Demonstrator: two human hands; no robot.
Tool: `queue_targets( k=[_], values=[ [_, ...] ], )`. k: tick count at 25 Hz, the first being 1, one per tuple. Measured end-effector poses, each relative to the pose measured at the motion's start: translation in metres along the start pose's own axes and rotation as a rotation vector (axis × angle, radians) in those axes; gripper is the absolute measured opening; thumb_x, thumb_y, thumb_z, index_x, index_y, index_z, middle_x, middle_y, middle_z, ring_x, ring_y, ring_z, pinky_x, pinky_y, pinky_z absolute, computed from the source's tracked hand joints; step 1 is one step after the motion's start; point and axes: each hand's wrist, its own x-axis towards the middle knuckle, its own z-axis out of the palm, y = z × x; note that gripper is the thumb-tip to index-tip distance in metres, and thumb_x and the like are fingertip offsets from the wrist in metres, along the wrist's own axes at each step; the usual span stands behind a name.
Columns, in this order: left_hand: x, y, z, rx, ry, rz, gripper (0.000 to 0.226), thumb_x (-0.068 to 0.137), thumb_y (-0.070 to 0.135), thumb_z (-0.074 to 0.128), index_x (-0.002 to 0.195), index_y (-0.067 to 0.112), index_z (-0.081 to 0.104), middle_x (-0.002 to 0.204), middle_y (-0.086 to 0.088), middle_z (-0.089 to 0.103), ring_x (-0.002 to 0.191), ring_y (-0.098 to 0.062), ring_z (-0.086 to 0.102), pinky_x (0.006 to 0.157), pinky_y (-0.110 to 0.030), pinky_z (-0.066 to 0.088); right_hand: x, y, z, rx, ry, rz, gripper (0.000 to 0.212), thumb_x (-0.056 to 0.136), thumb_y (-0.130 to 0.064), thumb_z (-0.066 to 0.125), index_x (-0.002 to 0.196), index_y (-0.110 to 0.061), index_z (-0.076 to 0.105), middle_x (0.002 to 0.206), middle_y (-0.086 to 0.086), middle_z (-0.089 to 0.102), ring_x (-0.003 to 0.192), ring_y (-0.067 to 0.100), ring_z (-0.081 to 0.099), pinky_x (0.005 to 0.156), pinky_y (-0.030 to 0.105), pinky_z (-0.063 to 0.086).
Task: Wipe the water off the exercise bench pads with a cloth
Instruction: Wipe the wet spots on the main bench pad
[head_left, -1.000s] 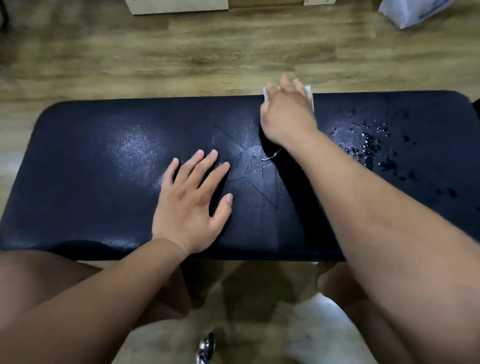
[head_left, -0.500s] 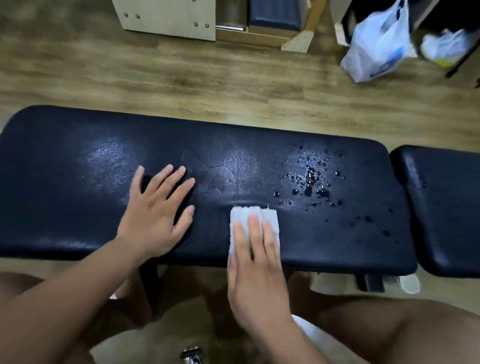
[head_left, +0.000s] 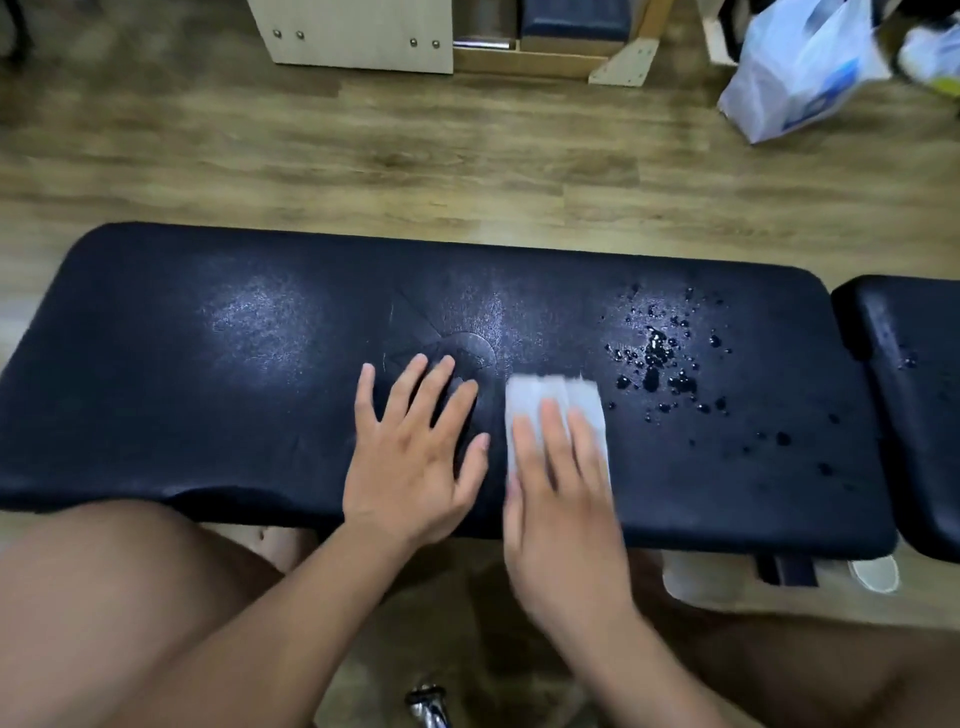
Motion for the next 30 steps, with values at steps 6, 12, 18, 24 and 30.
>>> queue_targets(
  k=[6,12,18,24,30],
  values=[
    [0.002,-0.002,0.005,-0.012,0.000,0.004,0.057,0.094,0.048,0.036,0.137,0.016,0.055,0.150,-0.008,0.047,0.143,-0.031,0.037,0.116,-0.061,0.020,0.118,0.020,0.004,-0.081,-0.055,0.029,0.058,0.093,-0.022,0.035,0.150,-0.010,0.026,0.158,0.020,0.015,0.145,0.039,0.012,0.120,0.044,0.010],
    [0.000,0.000,0.004,-0.043,0.044,0.006,0.054,0.093,0.045,0.039,0.133,0.015,0.060,0.146,-0.010,0.052,0.140,-0.032,0.041,0.115,-0.061,0.022,0.145,0.018,0.009,-0.048,0.022,0.109,0.054,0.097,-0.024,0.031,0.149,-0.011,0.026,0.159,0.017,0.016,0.147,0.034,0.009,0.120,0.041,0.008],
    [0.002,-0.001,0.006,-0.040,0.042,0.008,0.055,0.092,0.045,0.039,0.135,0.016,0.057,0.148,-0.010,0.050,0.140,-0.032,0.039,0.117,-0.058,0.019,-0.010,0.029,0.005,0.059,0.079,-0.026,0.047,0.096,-0.025,0.040,0.140,-0.013,0.048,0.151,0.009,0.038,0.143,0.028,0.029,0.115,0.041,0.028],
    [0.000,0.002,0.005,-0.054,0.029,-0.024,0.056,0.093,0.046,0.034,0.136,0.016,0.055,0.150,-0.009,0.047,0.143,-0.030,0.035,0.119,-0.055,0.012,-0.067,0.155,-0.050,0.024,0.179,0.392,0.046,0.088,-0.017,0.039,0.130,-0.008,0.057,0.142,0.016,0.049,0.133,0.032,0.043,0.111,0.028,0.025],
    [-0.001,0.003,0.007,-0.071,0.032,-0.022,0.056,0.093,0.045,0.032,0.136,0.016,0.055,0.150,-0.009,0.047,0.143,-0.031,0.034,0.119,-0.055,0.013,-0.069,0.151,-0.047,-0.005,0.326,0.599,0.045,0.082,-0.009,0.035,0.116,-0.001,0.063,0.122,0.023,0.061,0.112,0.043,0.056,0.102,0.044,0.041]
  ],
)
